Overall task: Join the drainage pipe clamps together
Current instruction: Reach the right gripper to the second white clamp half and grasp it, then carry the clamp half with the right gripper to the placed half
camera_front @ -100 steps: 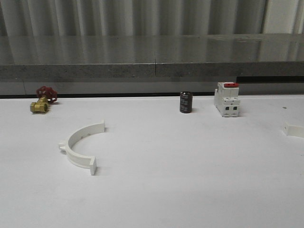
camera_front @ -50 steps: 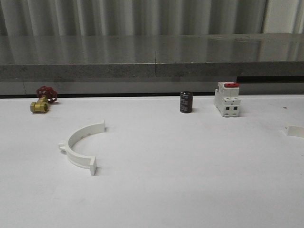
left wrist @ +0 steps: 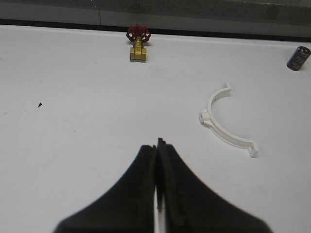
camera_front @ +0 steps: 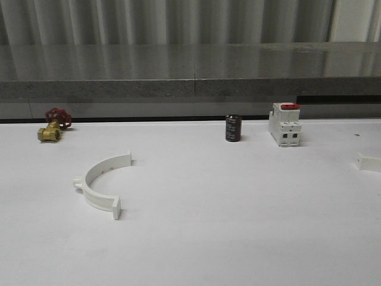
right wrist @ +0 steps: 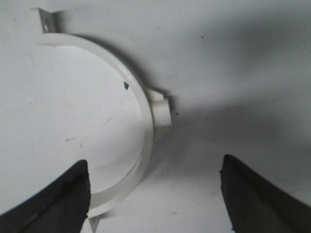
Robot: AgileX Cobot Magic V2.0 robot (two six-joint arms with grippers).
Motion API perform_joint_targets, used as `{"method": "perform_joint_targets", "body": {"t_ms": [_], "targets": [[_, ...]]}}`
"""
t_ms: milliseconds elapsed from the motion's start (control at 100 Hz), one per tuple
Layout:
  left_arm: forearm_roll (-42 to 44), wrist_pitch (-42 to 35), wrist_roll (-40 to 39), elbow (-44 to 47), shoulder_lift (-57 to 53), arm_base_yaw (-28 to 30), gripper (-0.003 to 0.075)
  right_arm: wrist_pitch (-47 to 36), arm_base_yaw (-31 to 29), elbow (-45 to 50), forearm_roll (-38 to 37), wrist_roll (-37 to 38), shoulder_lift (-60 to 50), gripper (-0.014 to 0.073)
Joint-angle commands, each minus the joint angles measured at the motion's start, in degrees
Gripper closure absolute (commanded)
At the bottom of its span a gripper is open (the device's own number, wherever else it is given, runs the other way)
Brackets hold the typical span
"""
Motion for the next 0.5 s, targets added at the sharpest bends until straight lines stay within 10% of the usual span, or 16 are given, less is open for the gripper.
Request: {"method": "perform_joint_targets", "body": {"t_ms": [0,230,490], "targets": [[-0.30,-3.78,-0.01,-1.39,0.43,0.15,0.0741,-0.54,-0.43,-3.16,0.63,-0.81,0.62,0.0034],[-0.30,-3.78,-0.01,-1.39,0.43,0.15,0.0741,-0.59,-0.43,-6.65,0.63,-1.10,5.80,0.0092],[-0.30,-3.78,-0.01,-1.39,0.43,0.15,0.0741,0.58,-0.43,-7.85,0.63,-1.10,7.64,0.0557]]}}
